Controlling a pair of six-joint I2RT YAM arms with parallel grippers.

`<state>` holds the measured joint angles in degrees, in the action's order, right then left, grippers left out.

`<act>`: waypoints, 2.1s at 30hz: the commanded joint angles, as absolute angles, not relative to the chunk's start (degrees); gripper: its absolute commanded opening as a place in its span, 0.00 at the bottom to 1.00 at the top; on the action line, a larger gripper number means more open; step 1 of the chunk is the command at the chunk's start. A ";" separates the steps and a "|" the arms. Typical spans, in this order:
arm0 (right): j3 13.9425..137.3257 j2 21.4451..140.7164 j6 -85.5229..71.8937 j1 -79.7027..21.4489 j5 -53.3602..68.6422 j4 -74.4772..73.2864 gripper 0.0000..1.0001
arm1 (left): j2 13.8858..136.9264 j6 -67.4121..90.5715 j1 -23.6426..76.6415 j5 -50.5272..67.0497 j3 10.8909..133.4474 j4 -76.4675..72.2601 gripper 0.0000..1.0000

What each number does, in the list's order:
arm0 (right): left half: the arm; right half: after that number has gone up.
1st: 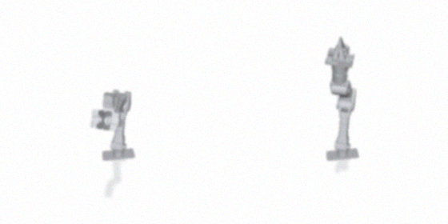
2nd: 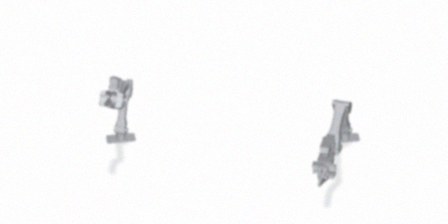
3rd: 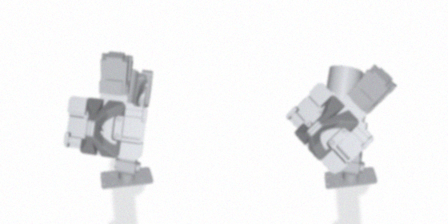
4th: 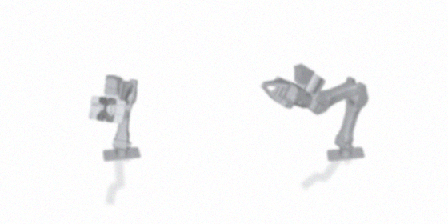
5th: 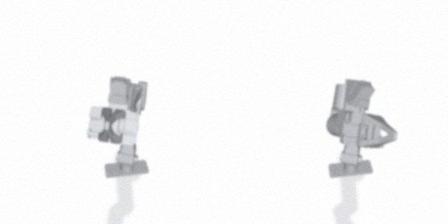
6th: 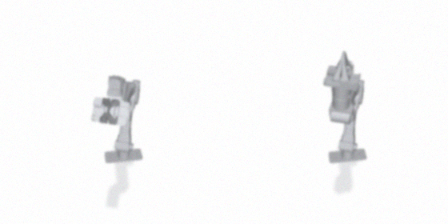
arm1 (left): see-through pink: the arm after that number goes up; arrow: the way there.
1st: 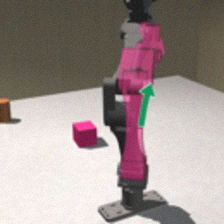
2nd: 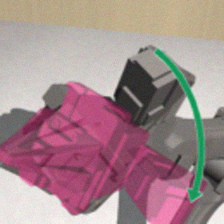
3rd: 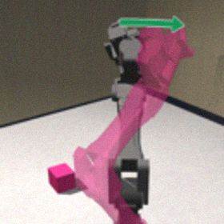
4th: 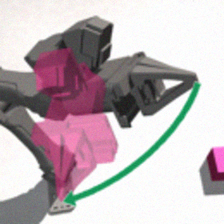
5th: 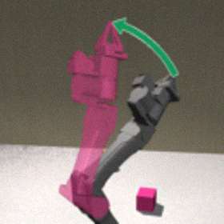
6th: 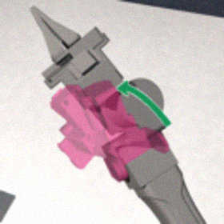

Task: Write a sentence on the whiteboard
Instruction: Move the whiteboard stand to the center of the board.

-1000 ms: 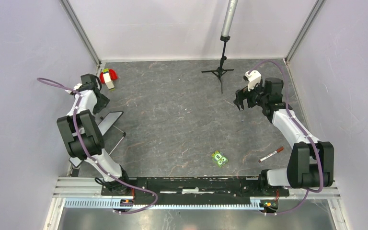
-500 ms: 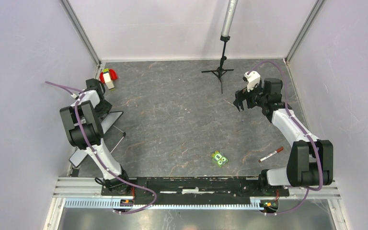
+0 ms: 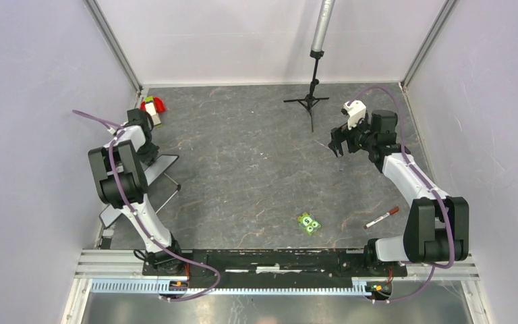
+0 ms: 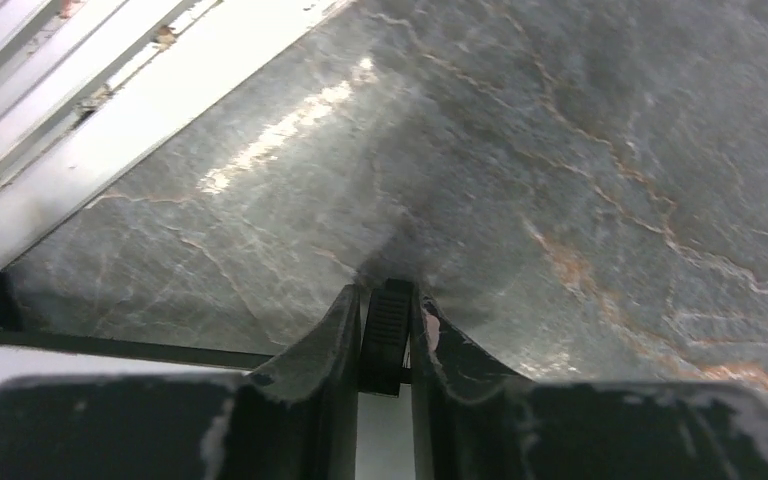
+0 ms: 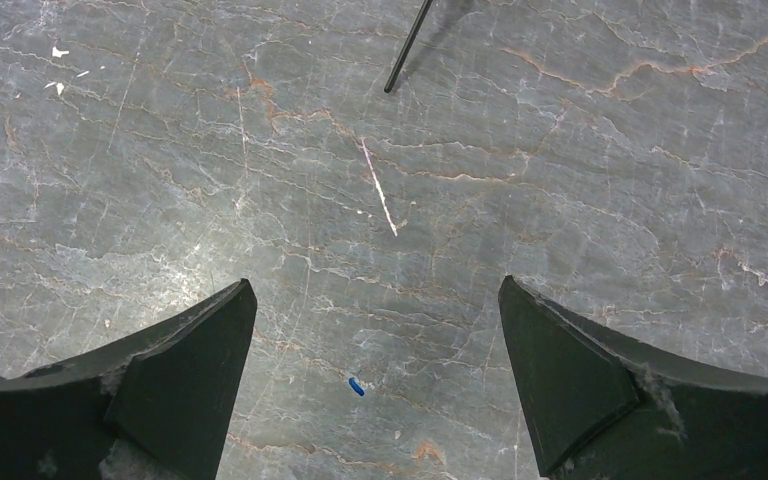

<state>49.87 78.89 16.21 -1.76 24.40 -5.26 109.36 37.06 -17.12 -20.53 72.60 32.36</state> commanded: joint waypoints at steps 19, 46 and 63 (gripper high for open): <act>51.24 77.77 17.48 -1.24 25.43 -4.75 0.97 | 110.90 13.82 11.30 -14.06 79.25 26.63 0.02; 52.12 76.66 13.89 4.08 30.07 -5.09 0.97 | 103.48 -34.36 47.24 7.29 73.62 40.58 0.02; 51.97 75.54 13.71 5.10 30.94 -4.84 0.97 | 96.81 -50.33 67.00 4.06 65.36 49.77 0.02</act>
<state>49.91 77.28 14.28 4.91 29.80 -5.74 100.38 -44.56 62.50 8.95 66.87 48.07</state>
